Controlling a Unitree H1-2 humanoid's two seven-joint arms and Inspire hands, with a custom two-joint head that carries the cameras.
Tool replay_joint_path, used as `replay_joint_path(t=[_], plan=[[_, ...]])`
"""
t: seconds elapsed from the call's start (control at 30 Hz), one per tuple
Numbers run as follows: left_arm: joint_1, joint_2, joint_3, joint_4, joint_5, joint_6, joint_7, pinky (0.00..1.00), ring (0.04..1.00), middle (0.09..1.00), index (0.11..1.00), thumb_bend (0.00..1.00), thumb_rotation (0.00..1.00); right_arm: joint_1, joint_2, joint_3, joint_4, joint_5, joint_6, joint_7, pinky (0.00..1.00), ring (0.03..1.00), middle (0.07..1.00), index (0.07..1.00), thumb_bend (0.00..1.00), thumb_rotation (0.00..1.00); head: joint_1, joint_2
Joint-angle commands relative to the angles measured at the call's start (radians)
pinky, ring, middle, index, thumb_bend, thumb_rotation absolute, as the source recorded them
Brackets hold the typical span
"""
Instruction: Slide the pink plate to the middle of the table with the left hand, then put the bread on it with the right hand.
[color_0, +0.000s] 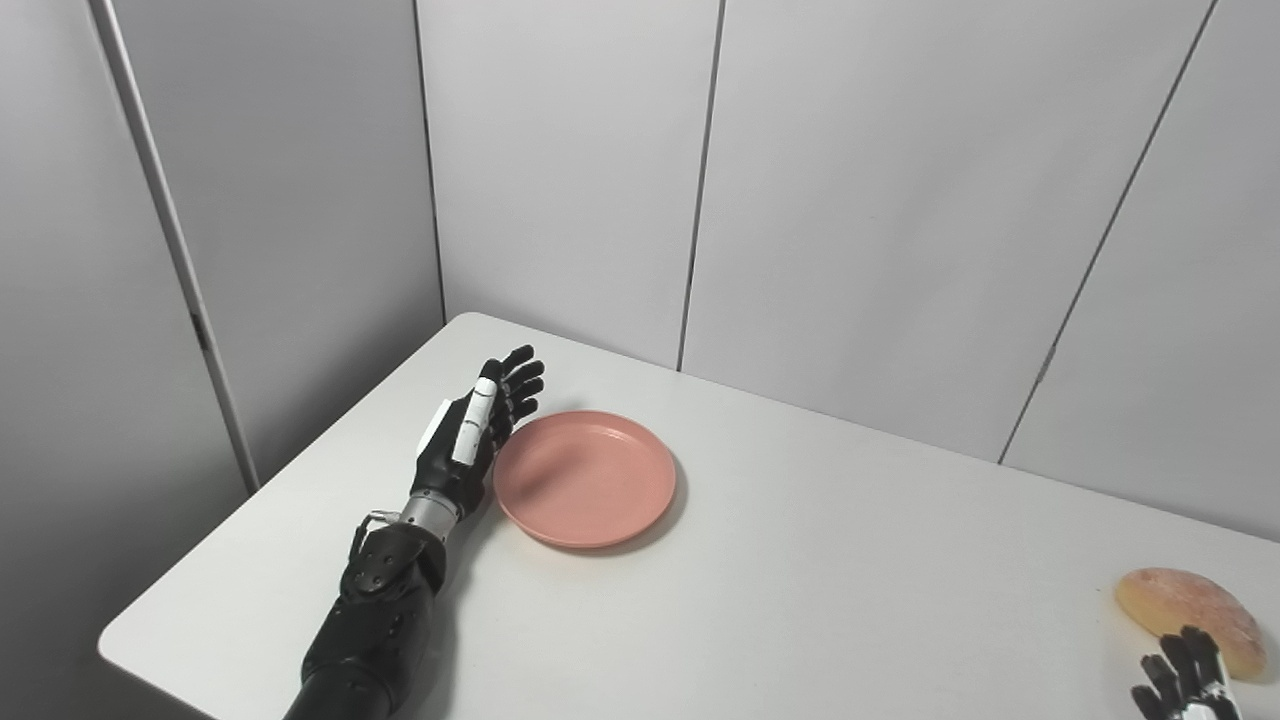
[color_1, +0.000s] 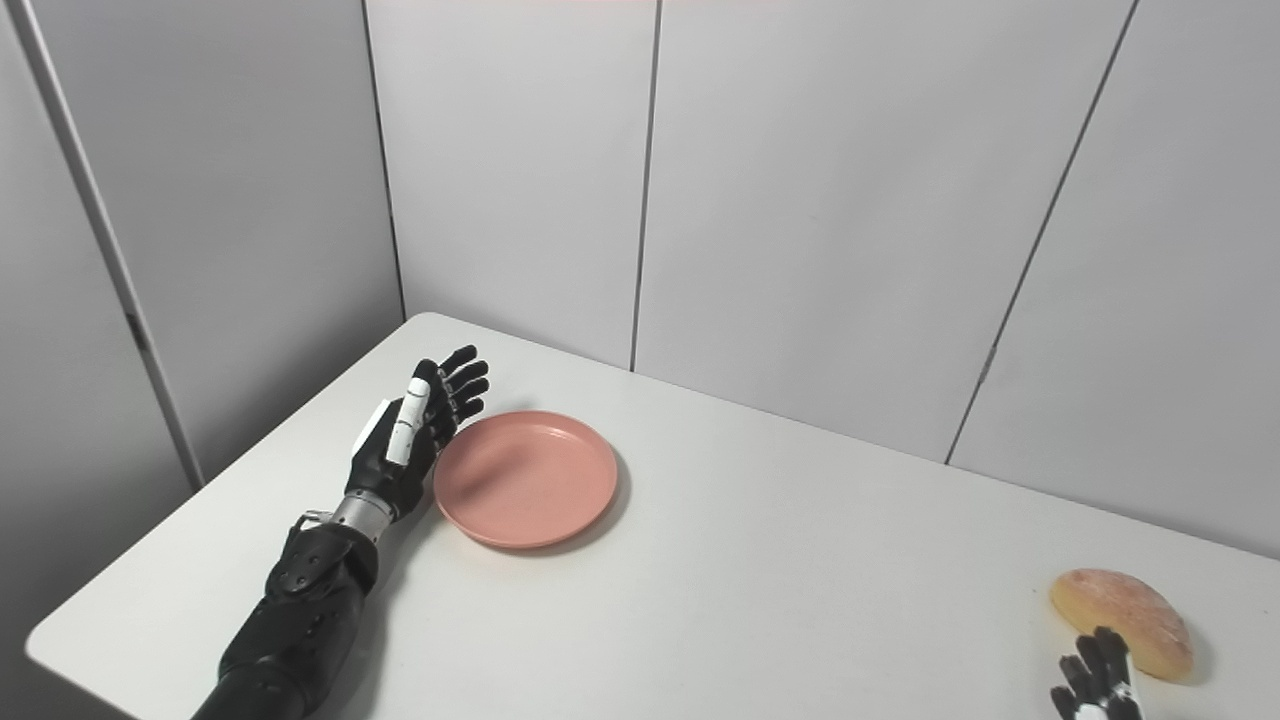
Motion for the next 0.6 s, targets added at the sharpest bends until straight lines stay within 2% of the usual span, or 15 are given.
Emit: replay_joint_path(t=[0.0,0.07,0.33,0.57], plan=[[0.025,-0.021,-0.022,-0.025,0.037,0.005,0.021,0.94,0.925,0.899,0.86,0.76,0.98,-0.018,-0.001,-0.007,-0.035,0.003,0.012,-0.007,1.0,1.0,1.0,1.0,0.44,0.85,0.002,0.004],[0.03,-0.024,-0.034,-0.036,0.057,0.01,0.036,0.95,0.928,0.897,0.857,0.77,0.98,-0.017,-0.002,-0.006,-0.039,0.003,0.014,-0.008,1.0,1.0,1.0,1.0,0.45,0.84,0.003,0.004],[0.026,-0.035,-0.052,-0.032,0.097,0.016,0.071,0.96,0.936,0.896,0.856,0.76,0.98,-0.017,-0.004,-0.004,-0.044,-0.002,0.015,-0.01,1.0,1.0,1.0,1.0,0.41,0.86,0.003,0.005],[0.014,-0.045,-0.061,-0.017,0.107,0.014,0.092,0.99,0.953,0.904,0.869,0.7,1.0,-0.014,-0.006,-0.003,-0.053,-0.005,0.019,-0.013,1.0,1.0,1.0,1.0,0.41,0.85,0.004,0.009]])
